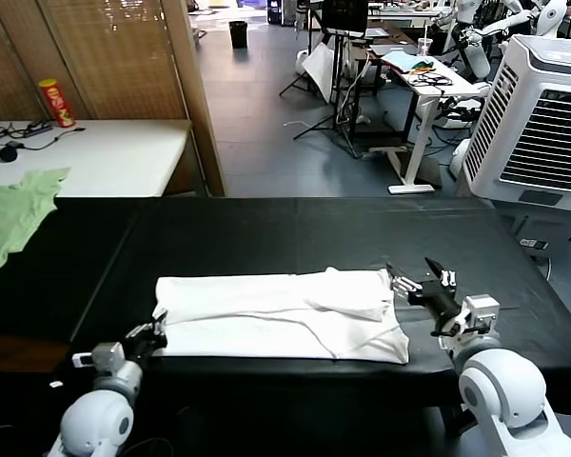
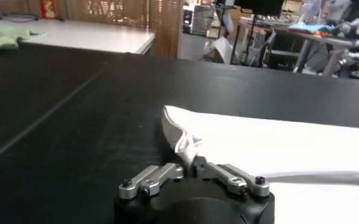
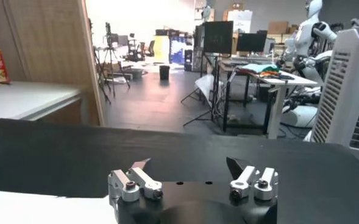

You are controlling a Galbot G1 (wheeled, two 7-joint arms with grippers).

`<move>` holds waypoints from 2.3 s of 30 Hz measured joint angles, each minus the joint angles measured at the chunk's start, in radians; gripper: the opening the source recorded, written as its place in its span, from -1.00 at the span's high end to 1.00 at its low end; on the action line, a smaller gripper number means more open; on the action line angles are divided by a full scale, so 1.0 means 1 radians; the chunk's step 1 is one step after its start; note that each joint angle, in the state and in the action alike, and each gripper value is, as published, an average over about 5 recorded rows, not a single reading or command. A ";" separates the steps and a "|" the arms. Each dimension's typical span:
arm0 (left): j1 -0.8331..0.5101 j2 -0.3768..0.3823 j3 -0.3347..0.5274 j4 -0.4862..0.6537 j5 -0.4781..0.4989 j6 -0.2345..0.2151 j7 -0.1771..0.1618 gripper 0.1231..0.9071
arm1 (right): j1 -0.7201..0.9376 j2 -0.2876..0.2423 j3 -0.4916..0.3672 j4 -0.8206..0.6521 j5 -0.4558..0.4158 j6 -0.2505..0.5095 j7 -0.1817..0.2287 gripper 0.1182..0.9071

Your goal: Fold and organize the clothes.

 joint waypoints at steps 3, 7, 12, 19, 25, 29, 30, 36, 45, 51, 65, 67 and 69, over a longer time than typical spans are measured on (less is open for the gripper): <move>-0.001 0.026 -0.017 0.022 0.099 -0.037 0.006 0.91 | -0.005 0.003 0.004 0.005 -0.001 0.000 0.000 -0.72; 0.004 0.100 -0.059 0.068 0.225 -0.109 0.007 0.91 | -0.011 0.013 0.002 0.012 -0.009 0.001 0.000 -0.72; 0.012 0.237 -0.121 0.130 0.258 -0.170 0.004 0.91 | -0.020 0.029 -0.008 0.018 -0.026 0.001 0.000 -0.72; 0.019 0.283 -0.114 0.088 0.177 -0.085 -0.008 0.91 | -0.041 0.049 -0.012 0.026 -0.050 0.003 0.000 -0.72; 0.006 0.167 0.000 -0.097 0.047 0.041 -0.070 0.91 | -0.071 0.062 0.011 0.028 -0.070 0.010 -0.001 -0.72; -0.019 0.084 0.112 -0.203 -0.055 0.109 -0.123 0.91 | -0.091 0.075 0.027 0.031 -0.084 0.013 -0.001 -0.72; -0.027 0.065 0.139 -0.219 -0.074 0.119 -0.132 0.91 | -0.095 0.078 0.029 0.031 -0.087 0.013 -0.001 -0.72; -0.086 -0.038 0.272 -0.248 -0.121 0.135 -0.147 0.91 | -0.108 0.091 0.037 0.026 -0.101 0.014 -0.002 -0.72; -0.166 -0.152 0.388 -0.211 -0.136 0.129 -0.155 0.91 | -0.103 0.117 0.023 0.001 -0.120 0.014 -0.004 -0.72; -0.170 -0.194 0.429 -0.186 -0.114 0.133 -0.157 0.91 | -0.099 0.120 0.016 -0.013 -0.128 0.020 -0.015 -0.72; -0.141 -0.286 0.435 -0.133 -0.075 0.101 -0.135 -0.19 | -0.018 0.094 -0.101 -0.090 -0.141 0.065 -0.096 -0.72; -0.128 -0.295 0.425 -0.151 -0.122 0.112 -0.149 -0.47 | 0.010 0.098 -0.142 -0.112 -0.143 0.066 -0.103 -0.72; -0.112 -0.298 0.409 -0.180 -0.189 0.130 -0.175 -0.64 | 0.043 0.106 -0.190 -0.139 -0.147 0.067 -0.111 -0.72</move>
